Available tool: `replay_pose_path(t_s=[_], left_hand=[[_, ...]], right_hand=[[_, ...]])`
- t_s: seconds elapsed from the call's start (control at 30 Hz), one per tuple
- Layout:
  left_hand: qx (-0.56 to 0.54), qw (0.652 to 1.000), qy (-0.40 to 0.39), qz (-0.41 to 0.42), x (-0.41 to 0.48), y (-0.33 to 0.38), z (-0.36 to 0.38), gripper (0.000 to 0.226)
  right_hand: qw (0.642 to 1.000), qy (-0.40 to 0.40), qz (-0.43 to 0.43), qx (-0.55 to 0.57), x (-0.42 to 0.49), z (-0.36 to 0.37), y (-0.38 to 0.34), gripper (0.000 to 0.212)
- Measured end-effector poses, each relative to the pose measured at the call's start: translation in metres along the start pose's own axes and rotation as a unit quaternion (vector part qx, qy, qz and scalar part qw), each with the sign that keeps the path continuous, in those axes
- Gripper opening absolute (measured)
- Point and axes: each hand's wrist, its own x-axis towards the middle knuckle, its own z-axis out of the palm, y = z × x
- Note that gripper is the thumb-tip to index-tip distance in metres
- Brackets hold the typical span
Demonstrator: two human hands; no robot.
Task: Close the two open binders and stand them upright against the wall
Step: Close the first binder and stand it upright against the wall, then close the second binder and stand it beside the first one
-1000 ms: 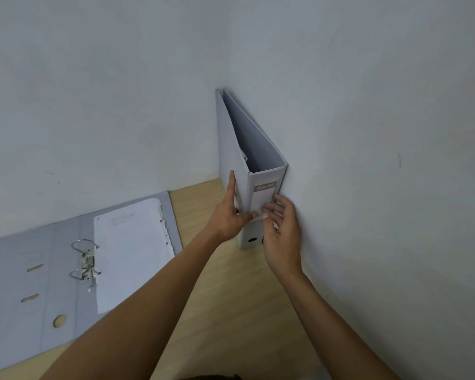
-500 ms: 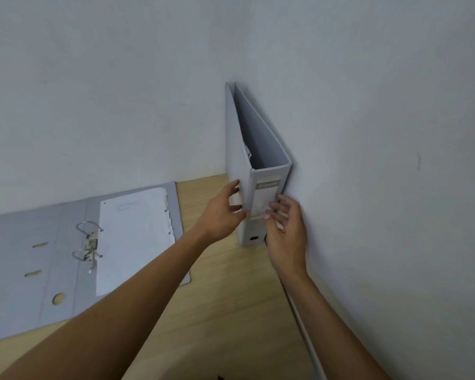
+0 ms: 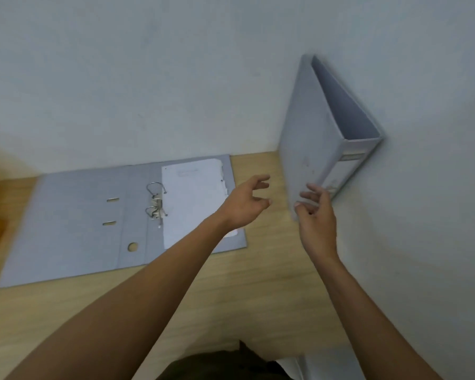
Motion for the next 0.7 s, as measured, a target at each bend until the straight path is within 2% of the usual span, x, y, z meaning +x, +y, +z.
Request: replay_pose_path(t_s=[0.33, 0.53, 0.7], left_hand=[[-0.036, 0.980, 0.127, -0.147, -0.116, -0.137, -0.168, 0.050], [-0.061, 0.939, 0.228, -0.251, -0.199, -0.222, -0.253, 0.047], [-0.063, 0.903, 0.299, -0.301, -0.238, -0.269, -0.298, 0.048]], right_hand=[[0.978, -0.192, 0.079, -0.028, -0.082, 0.177, 0.002, 0.037], [0.943, -0.306, 0.110, -0.062, -0.125, 0.278, 0.003, 0.037], [0.908, -0.395, 0.110, -0.088, -0.148, 0.344, -0.005, 0.049]])
